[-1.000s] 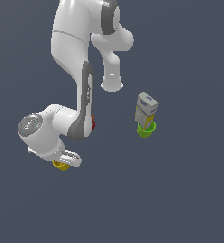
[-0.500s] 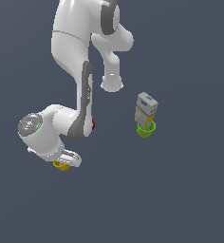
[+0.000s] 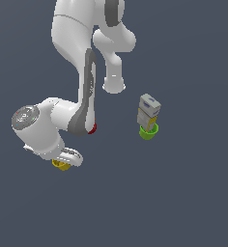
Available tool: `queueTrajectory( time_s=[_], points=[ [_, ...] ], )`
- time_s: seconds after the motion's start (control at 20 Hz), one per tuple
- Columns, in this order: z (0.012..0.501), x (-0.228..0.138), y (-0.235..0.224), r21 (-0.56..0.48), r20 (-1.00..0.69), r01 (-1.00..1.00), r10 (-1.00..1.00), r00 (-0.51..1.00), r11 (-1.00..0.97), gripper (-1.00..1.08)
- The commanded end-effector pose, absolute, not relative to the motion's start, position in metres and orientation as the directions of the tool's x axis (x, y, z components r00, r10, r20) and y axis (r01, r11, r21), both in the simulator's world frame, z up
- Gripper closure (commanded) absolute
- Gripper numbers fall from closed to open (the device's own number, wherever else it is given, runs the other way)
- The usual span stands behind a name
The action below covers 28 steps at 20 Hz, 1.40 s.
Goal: Pick up a designated object from a clutter of objects.
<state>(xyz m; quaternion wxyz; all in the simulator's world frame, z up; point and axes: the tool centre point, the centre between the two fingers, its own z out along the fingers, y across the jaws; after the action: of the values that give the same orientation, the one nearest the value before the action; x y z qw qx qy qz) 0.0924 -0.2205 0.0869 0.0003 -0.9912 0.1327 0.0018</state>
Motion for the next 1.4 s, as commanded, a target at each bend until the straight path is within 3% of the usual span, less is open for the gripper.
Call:
queueTrajectory(
  time_s=[0.0,1.0,1.35],
  points=[
    [0.108,0.094,-0.217,0.000,-0.001,-0.263,-0.263,0.965,-0.965,1.08],
    [0.334,0.100,-0.175,0.001,0.000,-0.264,-0.264,0.965,-0.965,1.08],
    [0.389,0.104,-0.165,0.001,0.000,-0.263,-0.263,0.965,-0.965,1.08]
  ],
)
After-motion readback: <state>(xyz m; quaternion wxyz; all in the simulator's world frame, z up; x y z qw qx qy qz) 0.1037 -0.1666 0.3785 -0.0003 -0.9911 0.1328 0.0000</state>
